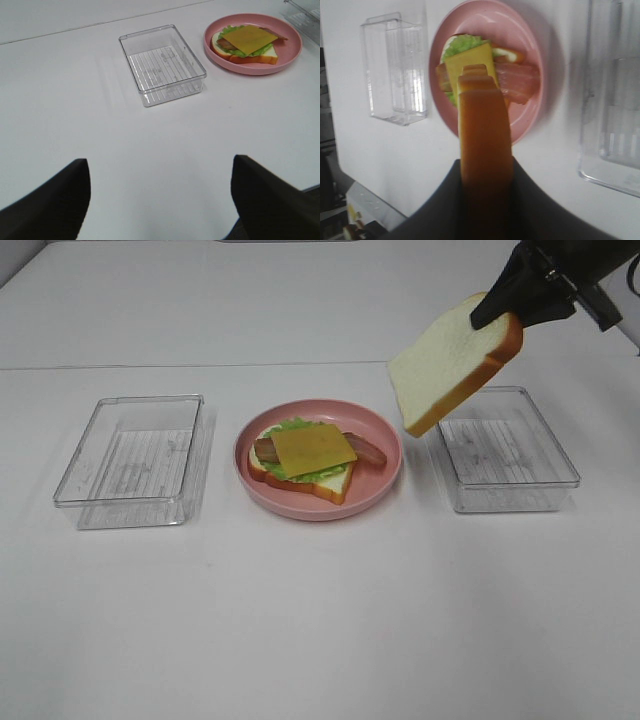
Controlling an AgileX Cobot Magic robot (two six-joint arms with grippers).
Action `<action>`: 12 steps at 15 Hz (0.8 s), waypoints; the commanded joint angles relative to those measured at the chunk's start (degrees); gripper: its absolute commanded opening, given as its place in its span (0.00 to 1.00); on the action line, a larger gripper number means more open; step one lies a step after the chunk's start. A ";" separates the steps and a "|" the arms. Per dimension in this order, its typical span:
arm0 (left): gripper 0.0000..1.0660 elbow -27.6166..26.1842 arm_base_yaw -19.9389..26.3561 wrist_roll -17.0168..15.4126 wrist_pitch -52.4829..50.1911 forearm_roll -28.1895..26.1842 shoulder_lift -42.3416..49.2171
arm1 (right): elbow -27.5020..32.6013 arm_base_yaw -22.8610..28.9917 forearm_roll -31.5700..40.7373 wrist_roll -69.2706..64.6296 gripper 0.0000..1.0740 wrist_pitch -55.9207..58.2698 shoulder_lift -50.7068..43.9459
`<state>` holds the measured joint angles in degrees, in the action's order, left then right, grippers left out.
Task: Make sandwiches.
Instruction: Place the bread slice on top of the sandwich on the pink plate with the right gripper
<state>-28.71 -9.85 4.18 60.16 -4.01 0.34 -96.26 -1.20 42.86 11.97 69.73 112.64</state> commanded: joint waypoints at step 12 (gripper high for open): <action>0.70 0.06 -0.11 -0.29 -0.52 -0.52 1.15 | 13.18 15.99 26.64 9.00 0.00 -27.33 8.14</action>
<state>-28.71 -9.85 4.18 60.10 -4.01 0.34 -83.31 14.73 69.67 20.00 42.11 121.87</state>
